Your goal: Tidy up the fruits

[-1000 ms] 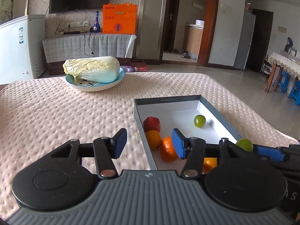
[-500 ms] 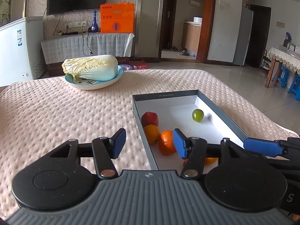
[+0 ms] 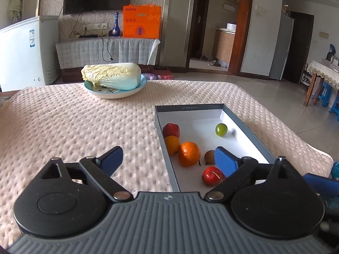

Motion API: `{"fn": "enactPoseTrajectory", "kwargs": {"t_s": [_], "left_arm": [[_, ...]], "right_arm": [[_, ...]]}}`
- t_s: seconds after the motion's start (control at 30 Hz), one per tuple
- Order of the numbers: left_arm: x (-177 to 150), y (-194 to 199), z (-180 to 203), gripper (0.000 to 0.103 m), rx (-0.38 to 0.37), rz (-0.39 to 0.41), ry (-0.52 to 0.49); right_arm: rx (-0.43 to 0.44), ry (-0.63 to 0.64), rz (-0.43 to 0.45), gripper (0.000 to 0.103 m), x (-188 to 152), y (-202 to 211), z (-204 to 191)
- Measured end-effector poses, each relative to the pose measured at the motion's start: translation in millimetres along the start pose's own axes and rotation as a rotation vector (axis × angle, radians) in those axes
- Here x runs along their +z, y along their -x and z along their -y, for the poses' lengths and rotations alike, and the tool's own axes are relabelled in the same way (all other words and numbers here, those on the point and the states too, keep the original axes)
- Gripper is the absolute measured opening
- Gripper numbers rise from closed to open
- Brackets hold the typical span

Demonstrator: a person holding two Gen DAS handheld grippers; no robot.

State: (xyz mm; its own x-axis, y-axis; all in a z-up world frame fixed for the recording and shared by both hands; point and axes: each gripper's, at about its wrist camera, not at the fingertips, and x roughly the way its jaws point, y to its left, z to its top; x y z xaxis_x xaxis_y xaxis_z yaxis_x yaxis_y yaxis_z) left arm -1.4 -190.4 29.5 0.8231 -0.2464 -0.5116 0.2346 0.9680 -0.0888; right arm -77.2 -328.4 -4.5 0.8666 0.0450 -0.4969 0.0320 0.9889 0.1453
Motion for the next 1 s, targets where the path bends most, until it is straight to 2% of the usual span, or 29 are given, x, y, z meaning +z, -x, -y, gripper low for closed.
{"fn": "enactPoseTrajectory", "kwargs": {"t_s": [0.03,0.07,0.2,0.33,0.43,0.53,0.73,1.0], "left_arm": [[-1.1,5.6,2.6,0.101,0.006,0.009,-0.008],[-2.4,11.5,5.1,0.102,0.012,0.023,-0.020],[-5.5,31.4,15.0,0.103,0.048,0.051,-0.070],[-8.2,54.0,16.3,0.103,0.035,0.072,-0.061],[-12.9,74.6,20.4,0.103,0.075,0.148,-0.069],[-19.1,94.2,28.9,0.103,0.104,0.193,-0.104],[-28.8,120.4,28.3,0.103,0.018,0.138,-0.088],[-44.3,127.5,37.6,0.103,-0.067,0.051,-0.083]], "right_arm": [[0.001,0.009,0.003,0.068,-3.9,7.9,-1.2],[-0.002,0.014,0.004,0.071,-8.5,15.9,-1.2],[0.016,-0.017,-0.014,0.071,-28.4,47.8,2.0],[0.059,-0.048,-0.055,0.072,-44.2,67.0,3.7],[0.071,0.006,-0.072,0.078,-54.3,73.9,-5.3],[0.053,0.077,-0.091,0.078,-58.0,72.0,-11.4],[0.062,0.080,-0.156,0.078,-64.3,65.3,-10.1],[-0.001,0.160,-0.242,0.079,-77.6,53.0,-12.9]]}}
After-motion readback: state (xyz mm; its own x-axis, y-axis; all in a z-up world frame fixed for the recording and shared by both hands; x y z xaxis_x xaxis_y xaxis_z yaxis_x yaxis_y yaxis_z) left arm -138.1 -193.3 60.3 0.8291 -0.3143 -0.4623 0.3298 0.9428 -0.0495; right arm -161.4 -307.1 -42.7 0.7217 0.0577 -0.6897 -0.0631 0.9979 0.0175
